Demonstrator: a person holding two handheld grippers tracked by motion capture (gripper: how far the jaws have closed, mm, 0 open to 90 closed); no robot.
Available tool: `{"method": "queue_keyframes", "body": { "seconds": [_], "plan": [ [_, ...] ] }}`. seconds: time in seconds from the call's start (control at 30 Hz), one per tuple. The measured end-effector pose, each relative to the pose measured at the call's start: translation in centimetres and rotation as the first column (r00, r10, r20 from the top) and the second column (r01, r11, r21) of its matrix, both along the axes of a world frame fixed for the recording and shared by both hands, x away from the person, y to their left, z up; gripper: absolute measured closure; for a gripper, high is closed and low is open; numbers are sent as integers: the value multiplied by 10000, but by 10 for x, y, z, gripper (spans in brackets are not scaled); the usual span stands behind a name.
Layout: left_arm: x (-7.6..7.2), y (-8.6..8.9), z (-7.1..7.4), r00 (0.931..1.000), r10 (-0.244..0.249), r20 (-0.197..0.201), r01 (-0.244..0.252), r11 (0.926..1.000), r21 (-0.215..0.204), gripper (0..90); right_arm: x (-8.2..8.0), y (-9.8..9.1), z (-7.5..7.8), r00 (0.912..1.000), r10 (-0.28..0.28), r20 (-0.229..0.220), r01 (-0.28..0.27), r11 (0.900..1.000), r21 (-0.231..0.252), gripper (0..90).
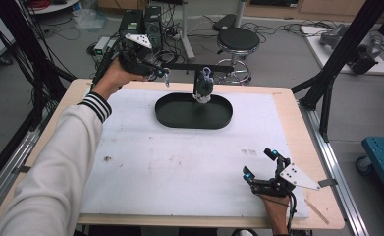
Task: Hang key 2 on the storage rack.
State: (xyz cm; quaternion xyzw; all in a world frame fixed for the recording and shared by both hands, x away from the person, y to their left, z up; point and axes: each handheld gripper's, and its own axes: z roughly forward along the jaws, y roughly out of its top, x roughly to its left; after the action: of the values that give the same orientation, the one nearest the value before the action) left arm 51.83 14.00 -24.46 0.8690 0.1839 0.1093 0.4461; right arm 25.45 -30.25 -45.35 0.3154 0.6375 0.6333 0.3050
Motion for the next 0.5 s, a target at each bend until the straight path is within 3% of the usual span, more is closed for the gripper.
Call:
{"method": "queue_keyframes", "body": {
  "seconds": [0.23, 0.5],
  "plan": [
    [9, -7, -1, 9999, 1, -124, 0, 10000, 45, 882, 0, 0, 0, 10000, 5, -3, -5, 10000, 5, 5],
    [20, -4, -8, 9995, 151, -278, -146, 9997, 183, 882, 0, 0, 0, 10000, 3, -7, -3, 10000, 6, 5]
  ]
}}
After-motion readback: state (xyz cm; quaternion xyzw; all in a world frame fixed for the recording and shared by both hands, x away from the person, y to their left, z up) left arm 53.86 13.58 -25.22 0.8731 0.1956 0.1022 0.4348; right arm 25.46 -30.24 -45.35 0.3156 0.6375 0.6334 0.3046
